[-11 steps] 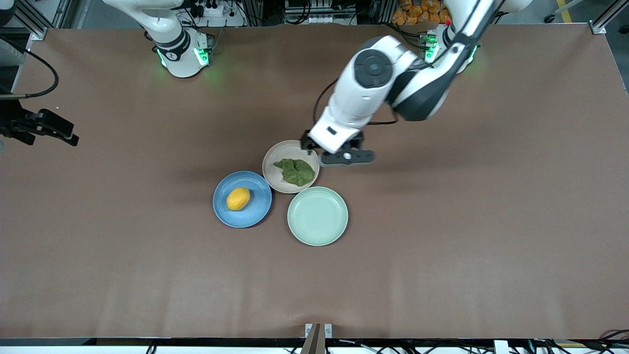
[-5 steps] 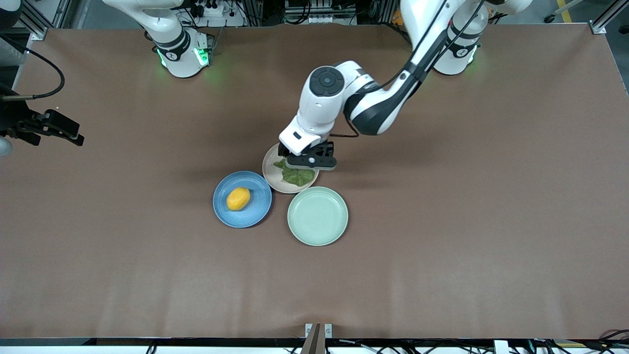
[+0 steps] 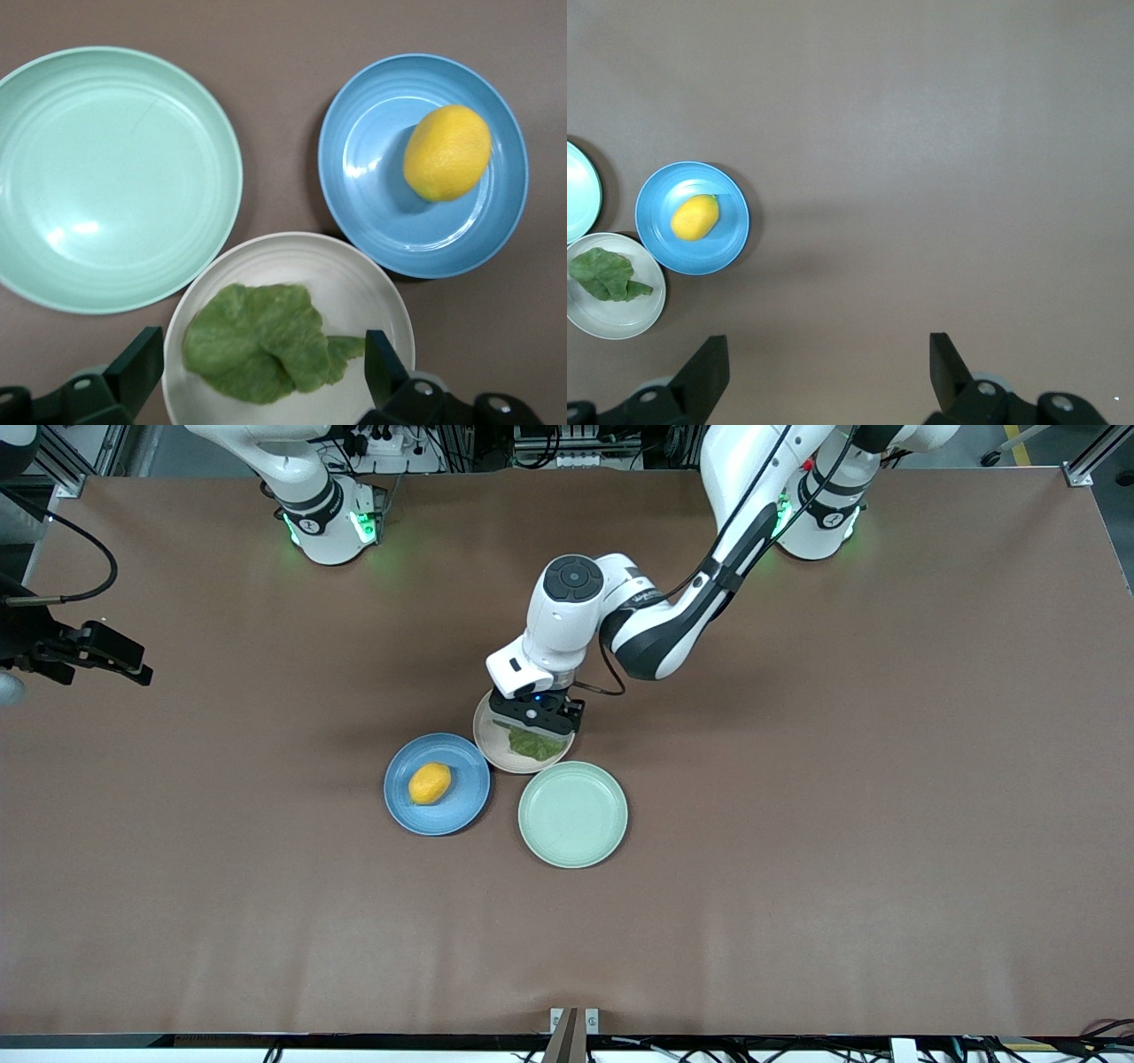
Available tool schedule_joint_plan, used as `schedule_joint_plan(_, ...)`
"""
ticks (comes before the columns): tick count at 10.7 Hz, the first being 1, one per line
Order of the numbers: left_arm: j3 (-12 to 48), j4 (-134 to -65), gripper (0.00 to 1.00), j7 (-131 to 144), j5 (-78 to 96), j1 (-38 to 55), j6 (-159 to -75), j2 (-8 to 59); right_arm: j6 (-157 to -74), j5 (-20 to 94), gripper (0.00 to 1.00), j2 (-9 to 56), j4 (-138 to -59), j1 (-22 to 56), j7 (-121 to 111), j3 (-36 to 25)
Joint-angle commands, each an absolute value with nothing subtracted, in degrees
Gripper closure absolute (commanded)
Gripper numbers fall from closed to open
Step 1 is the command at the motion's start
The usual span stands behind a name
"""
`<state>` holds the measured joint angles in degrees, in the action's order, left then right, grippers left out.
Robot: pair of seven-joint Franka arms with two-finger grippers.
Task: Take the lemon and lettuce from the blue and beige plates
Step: 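Lower the left gripper and close it on the lettuce leaf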
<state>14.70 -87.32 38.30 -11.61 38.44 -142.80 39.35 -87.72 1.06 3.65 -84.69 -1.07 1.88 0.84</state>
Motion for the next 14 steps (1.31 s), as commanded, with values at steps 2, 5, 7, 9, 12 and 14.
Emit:
schedule_joint_plan(2,14.50,-86.22,0.00,34.55,-16.86,40.16,-145.46,42.09,-87.36,1.23,0.00,2.99,-84.90,-0.88,2.72,0.62)
schedule_joint_plan(5,14.50,-86.31,0.00,34.45,-21.61,41.57,-145.72,43.85,-87.37,1.23,0.00,2.90,-85.25,-0.97,2.72,0.62)
schedule_joint_plan(7,14.50,-86.31,0.00,34.54,-26.25,41.83,-147.47,45.87,-87.45,1.23,0.00,2.81,-85.52,-0.88,2.64,0.62)
schedule_joint_plan(9,14.41,-86.13,0.00,34.54,-26.81,42.01,-148.18,46.93,-87.54,1.23,0.00,2.55,-85.52,-0.88,2.64,0.62)
schedule_joint_plan(12,14.50,-86.13,0.00,34.72,-26.72,42.45,-150.81,49.12,-87.89,1.14,0.00,1.76,-86.57,-0.88,2.64,0.62)
schedule_joint_plan(14,14.50,-86.22,0.02,34.89,-26.81,42.80,-151.17,49.83,-87.80,1.14,0.00,1.67,-86.66,-0.88,2.72,0.62)
